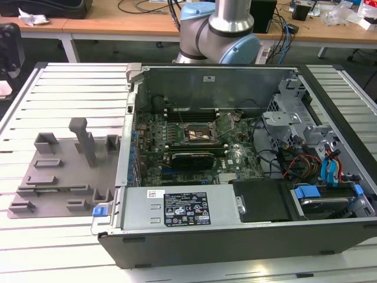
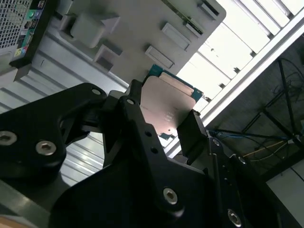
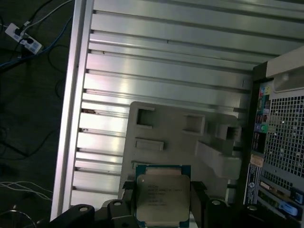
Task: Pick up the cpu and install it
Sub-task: 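Pick up the cpu and move it towards the insertion slot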
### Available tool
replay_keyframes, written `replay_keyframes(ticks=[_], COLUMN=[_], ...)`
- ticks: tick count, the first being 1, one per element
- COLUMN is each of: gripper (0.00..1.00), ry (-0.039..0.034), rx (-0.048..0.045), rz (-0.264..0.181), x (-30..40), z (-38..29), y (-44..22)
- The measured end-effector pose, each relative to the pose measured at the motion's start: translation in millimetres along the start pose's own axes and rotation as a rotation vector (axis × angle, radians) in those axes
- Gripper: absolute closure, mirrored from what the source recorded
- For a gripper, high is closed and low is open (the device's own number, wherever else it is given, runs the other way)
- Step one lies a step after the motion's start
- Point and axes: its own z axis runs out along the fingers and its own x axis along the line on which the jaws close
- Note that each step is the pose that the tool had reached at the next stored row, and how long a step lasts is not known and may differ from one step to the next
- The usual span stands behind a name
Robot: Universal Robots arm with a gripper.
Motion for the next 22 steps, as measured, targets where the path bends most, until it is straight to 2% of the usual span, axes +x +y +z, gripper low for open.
replay_keyframes(ticks=[2, 6, 9, 22], gripper=[0.45, 0.45, 0.45, 0.45], ry=[0.0001, 0.0002, 0.0002, 0.0002], rx=[-0.0001, -0.0001, -0.0001, -0.0001], rz=[0.000, 0.000, 0.000, 0.000], x=[-9.0, -19.6, -30.6, -63.8], z=[0.3, 0.5, 0.8, 1.6], y=[-1.1, -2.4, -3.8, -8.0])
